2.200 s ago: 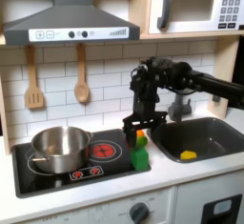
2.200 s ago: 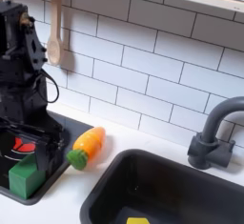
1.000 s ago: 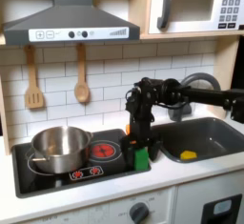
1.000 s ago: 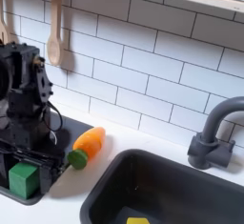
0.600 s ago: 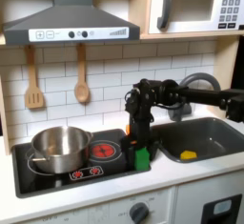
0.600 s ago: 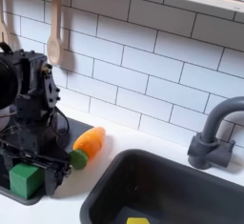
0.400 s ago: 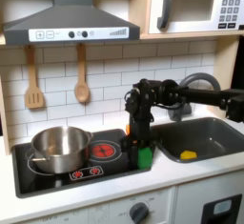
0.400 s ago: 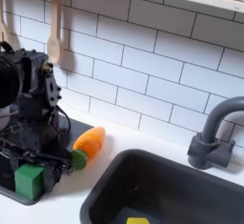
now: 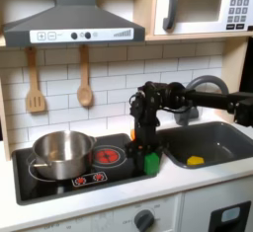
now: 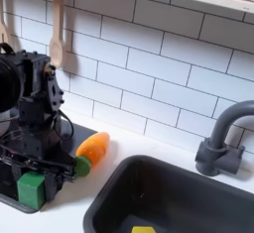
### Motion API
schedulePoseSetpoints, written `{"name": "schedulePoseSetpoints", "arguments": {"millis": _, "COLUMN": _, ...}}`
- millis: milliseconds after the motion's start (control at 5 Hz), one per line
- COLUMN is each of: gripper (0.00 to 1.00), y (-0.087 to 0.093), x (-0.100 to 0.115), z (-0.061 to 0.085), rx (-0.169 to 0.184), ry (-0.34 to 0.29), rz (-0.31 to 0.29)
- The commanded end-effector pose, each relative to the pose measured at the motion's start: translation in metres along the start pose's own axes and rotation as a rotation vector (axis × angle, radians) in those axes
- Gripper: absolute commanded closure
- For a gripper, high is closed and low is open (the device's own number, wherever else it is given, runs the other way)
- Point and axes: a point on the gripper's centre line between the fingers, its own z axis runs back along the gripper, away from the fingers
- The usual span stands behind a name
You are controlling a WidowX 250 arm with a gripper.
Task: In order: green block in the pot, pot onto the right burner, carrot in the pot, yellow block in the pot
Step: 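Put the green block in the pot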
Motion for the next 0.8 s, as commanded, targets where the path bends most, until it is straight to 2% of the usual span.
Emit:
{"name": "schedulePoseSetpoints", "arguments": {"millis": 0, "gripper": 1.0, "y": 0.001, "x": 0.003, "z": 0.042, "rx": 0.007, "ry": -0.069, "rz": 0.014}}
{"name": "schedulePoseSetpoints", "arguments": {"millis": 200, "gripper": 1.0, "y": 0.005, "x": 0.007, "z": 0.059, "rx": 0.017, "ry": -0.1, "rz": 0.029}}
{"name": "schedulePoseSetpoints", "arguments": {"millis": 600, "gripper": 1.0, "y": 0.036, "x": 0.019, "z": 0.088, "rx": 0.064, "ry": -0.187, "rz": 0.138}}
